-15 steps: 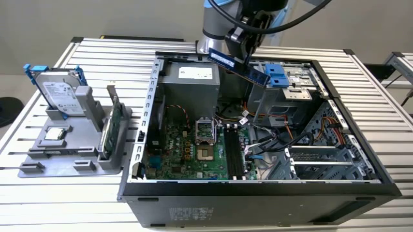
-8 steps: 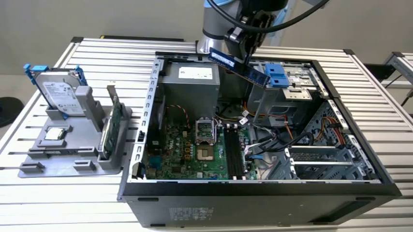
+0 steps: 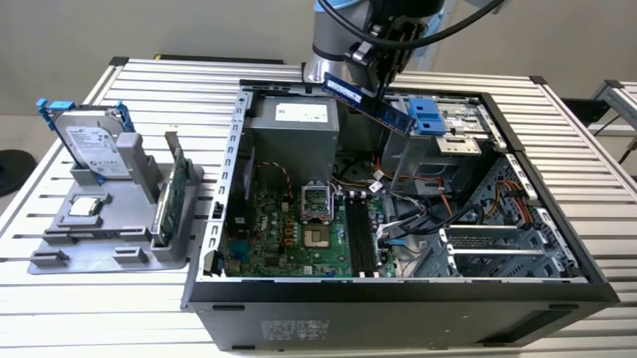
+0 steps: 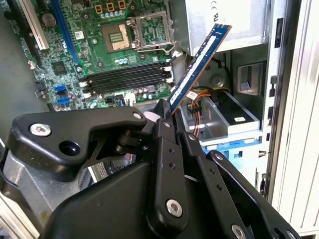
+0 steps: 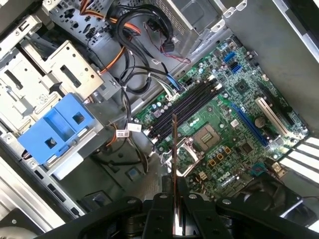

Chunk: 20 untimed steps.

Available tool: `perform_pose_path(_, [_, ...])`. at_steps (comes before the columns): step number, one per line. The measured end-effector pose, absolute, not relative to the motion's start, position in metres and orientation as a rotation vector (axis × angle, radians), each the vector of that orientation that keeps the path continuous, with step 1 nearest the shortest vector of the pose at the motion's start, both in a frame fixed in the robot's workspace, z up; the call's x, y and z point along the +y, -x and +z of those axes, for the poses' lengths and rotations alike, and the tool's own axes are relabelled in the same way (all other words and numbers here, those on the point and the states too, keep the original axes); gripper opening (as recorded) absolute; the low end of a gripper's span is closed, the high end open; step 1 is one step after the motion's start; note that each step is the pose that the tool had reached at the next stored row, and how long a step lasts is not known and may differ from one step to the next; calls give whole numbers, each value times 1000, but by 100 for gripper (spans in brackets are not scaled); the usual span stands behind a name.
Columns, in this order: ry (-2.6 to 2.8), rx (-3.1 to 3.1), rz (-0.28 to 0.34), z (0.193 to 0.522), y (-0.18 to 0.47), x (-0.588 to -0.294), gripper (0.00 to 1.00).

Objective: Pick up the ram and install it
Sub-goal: 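Insert the ram into the slot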

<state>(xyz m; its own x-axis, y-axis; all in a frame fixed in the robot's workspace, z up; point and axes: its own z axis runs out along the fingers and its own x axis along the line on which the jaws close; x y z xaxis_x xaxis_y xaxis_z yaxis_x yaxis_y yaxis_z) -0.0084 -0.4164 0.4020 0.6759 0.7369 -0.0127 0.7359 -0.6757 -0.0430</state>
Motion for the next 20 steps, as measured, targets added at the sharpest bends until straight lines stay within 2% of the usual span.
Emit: perform_pose_path(20, [2891, -1135, 43, 402, 8, -416, 0])
